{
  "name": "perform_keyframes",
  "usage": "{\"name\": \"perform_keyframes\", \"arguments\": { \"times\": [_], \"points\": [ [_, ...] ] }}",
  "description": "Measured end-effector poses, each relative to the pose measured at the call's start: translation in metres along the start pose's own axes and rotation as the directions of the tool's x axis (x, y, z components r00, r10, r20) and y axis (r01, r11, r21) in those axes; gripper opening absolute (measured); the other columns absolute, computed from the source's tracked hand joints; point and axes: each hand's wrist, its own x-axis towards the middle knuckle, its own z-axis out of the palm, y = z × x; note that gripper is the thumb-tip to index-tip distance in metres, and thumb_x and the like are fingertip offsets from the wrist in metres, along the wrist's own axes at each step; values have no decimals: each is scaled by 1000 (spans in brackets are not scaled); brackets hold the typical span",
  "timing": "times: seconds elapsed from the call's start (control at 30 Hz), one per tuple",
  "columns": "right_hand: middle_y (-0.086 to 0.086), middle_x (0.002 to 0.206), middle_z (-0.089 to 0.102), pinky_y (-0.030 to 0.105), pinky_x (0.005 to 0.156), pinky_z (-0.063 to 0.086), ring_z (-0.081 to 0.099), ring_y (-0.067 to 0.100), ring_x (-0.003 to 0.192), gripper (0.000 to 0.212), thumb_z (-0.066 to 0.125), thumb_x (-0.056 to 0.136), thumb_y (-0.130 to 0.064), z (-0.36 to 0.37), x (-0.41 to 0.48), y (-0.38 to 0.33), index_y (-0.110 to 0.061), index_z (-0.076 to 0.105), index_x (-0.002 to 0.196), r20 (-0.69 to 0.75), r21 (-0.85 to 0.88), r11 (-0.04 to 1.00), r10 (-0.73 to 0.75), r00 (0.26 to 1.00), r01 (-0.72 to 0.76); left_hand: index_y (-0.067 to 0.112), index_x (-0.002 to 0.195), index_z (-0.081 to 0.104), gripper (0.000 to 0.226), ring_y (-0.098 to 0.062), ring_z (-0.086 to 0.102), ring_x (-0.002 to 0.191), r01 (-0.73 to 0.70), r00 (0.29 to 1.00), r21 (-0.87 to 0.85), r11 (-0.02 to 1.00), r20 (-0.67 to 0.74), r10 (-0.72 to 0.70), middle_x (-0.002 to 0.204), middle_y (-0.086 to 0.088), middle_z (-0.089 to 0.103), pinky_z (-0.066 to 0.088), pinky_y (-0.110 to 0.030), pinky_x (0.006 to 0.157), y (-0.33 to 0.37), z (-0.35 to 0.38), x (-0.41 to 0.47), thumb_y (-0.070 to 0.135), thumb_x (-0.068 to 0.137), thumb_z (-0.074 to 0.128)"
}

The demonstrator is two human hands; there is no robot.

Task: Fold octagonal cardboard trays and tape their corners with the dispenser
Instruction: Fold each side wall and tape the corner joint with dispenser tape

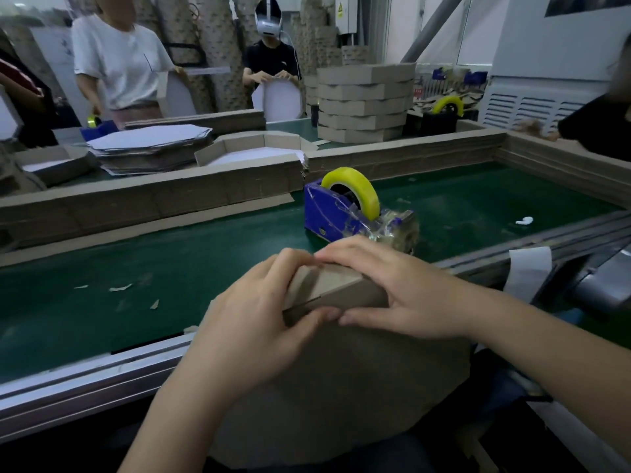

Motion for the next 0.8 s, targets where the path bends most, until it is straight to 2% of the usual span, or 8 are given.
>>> {"name": "perform_keyframes", "arguments": {
  "times": [0.07, 0.17, 0.23, 0.37, 0.43, 0.57, 0.67, 0.8],
  "points": [
    [-6, 140, 39, 31, 110, 35, 38, 4, 131, 68, 62, 88, -45, -5, 0, -9, -20, 37, 147, 10, 29, 1000, -9, 1000, 9, 41, 119, 53, 55, -6, 58, 98, 0, 1000, 25, 1000, -16, 0, 109, 22, 61, 51, -37, 74, 4, -9, -3, 72, 74, 52],
    [-7, 136, 43, 31, 106, 39, 43, 5, 127, 68, 66, 87, -42, -17, 0, -29, -21, 39, 146, -16, 26, 997, -72, 997, 73, 31, 117, 63, 62, -5, 60, 96, -30, 997, -9, 999, -68, 30, 105, 21, 62, 52, -37, 74, 12, -30, -12, 72, 72, 53],
    [-9, 134, 46, 29, 104, 41, 45, 6, 126, 68, 69, 85, -43, -34, 0, -45, -23, 42, 144, -77, 19, 991, -130, 989, 132, 32, 118, 64, 60, -3, 60, 99, -62, 989, -26, 998, -134, 58, 105, 22, 62, 52, -37, 76, 22, -50, -15, 69, 73, 55],
    [-16, 130, 54, 12, 101, 36, 47, -4, 123, 67, 74, 77, -49, -88, 10, -97, -27, 52, 136, -204, -68, 962, -272, 940, 264, 41, 121, 58, 57, 0, 59, 105, -140, 956, 25, 990, -258, 141, 111, 25, 61, 52, -39, 82, 47, -114, -13, 70, 72, 58],
    [-22, 128, 55, 8, 99, 35, 47, -9, 121, 68, 72, 73, -54, -116, 15, -125, -32, 54, 135, -244, -128, 947, -319, 916, 296, 41, 122, 59, 59, -2, 59, 108, -178, 936, 67, 982, -297, 190, 114, 23, 63, 52, -39, 85, 60, -148, -10, 71, 71, 59],
    [-30, 121, 56, 3, 91, 36, 48, -15, 114, 71, 71, 64, -62, -168, 23, -171, -43, 54, 131, -333, -202, 919, -389, 859, 337, 38, 119, 62, 59, -3, 63, 102, -230, 880, 124, 965, -397, 261, 108, 18, 67, 52, -38, 85, 88, -210, -1, 70, 69, 61],
    [-28, 118, 56, 5, 90, 39, 49, -14, 112, 73, 70, 61, -62, -193, 31, -193, -43, 55, 130, -376, -260, 895, -438, 816, 361, 40, 119, 62, 57, -2, 63, 101, -259, 830, 209, 943, -451, 328, 106, 16, 68, 52, -38, 83, 99, -240, 6, 68, 70, 60],
    [-16, 118, 54, 15, 95, 41, 51, -3, 111, 77, 72, 68, -55, -203, 44, -205, -27, 53, 137, -389, -401, 844, -508, 769, 356, 39, 127, 52, 60, -18, 62, 105, -264, 777, 313, 913, -491, 393, 109, 1, 67, 50, -45, 86, 95, -253, 16, 62, 72, 60]
  ]
}}
